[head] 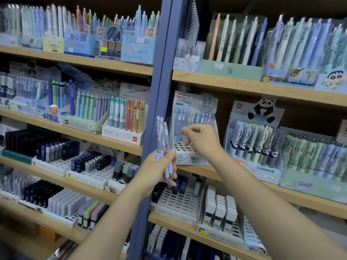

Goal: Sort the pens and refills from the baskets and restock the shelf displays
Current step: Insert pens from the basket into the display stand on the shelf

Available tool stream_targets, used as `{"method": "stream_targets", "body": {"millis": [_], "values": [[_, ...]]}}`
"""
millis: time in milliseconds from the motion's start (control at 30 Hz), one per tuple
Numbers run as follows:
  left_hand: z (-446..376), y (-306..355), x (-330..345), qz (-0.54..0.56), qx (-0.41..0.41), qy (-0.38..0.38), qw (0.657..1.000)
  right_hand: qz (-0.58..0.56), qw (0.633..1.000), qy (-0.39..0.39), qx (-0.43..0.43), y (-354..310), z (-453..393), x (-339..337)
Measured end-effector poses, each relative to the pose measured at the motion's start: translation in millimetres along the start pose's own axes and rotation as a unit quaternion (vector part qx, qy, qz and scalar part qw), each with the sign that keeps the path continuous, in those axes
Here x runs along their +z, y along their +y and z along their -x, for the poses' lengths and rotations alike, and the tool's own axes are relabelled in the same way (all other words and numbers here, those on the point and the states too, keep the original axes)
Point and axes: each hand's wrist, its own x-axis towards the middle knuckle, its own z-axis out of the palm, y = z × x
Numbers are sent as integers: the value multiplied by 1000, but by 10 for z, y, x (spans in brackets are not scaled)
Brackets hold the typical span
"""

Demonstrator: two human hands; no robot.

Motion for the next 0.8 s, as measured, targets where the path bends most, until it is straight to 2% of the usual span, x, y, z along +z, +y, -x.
{"method": "stream_targets", "body": {"millis": [100, 200, 400, 533, 633, 800], "values": [[47, 80, 46, 0, 13, -43, 999, -82, 990, -112, 20, -120, 180, -113], [67, 148, 130, 17, 26, -59, 998, -63, 982, -179, 22, -164, 258, -167], [120, 97, 187, 17, 30, -48, 998, -161, 980, -110, 30, -105, 245, -351], [114, 16, 252, 9, 33, 54, 998, -113, 983, -138, 50, -52, 305, -339], [103, -25, 251, 21, 44, 76, 996, -104, 984, -140, 40, -54, 336, -317], [145, -88, 162, 30, 34, 63, 997, -99, 995, 3, 11, -77, 193, -358]]}}
